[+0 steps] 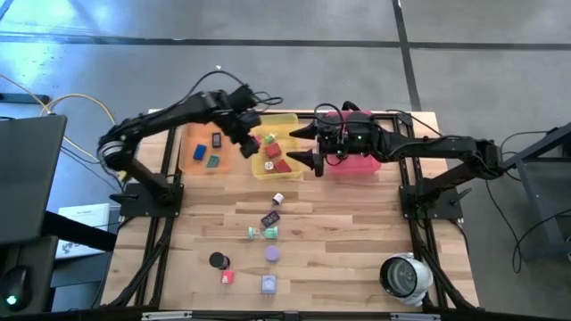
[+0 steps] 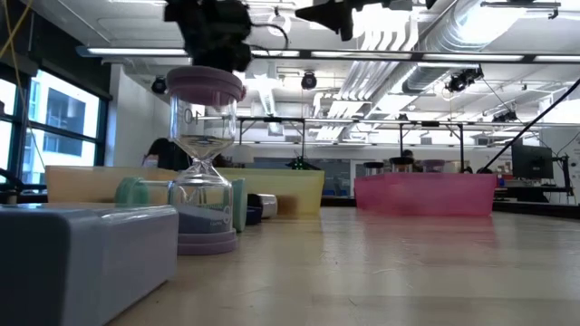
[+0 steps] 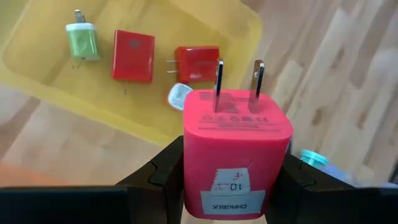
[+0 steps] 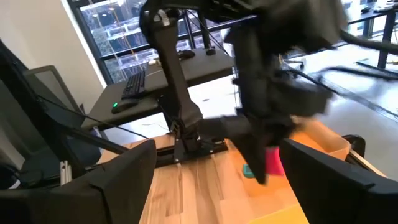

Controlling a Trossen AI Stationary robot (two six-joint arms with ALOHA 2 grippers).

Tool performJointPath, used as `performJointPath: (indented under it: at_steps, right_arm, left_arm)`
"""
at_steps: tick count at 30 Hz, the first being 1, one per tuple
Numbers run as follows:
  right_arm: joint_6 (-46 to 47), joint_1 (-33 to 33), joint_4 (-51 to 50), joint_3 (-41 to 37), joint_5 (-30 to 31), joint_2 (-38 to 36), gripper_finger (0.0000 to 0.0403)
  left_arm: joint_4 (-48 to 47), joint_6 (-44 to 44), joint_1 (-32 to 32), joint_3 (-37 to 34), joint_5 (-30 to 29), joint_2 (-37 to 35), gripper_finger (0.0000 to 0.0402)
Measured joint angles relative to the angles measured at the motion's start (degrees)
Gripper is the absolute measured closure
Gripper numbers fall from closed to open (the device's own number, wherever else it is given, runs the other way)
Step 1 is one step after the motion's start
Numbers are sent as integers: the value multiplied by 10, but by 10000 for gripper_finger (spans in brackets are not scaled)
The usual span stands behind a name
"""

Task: Pick & Place Office items
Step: Put the right pink charger adapter into the yellow bin

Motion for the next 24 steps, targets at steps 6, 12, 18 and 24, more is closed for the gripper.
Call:
performJointPath:
  at_steps: [6,12,18,24]
  right_arm:
    - [-31,18,0,0,5,-7,73]
    - [-33,28,-2,0,17,-7,73]
    - [-30,28,-10,0,17,-7,73]
    - [-18,28,-19,0,16,-7,73]
  left_arm:
    - [0,31,2,40,-8,98,259]
    - [6,41,6,44,-30,165,259]
    - [8,56,17,45,-39,205,259]
    - [-11,92,13,45,-44,225,259]
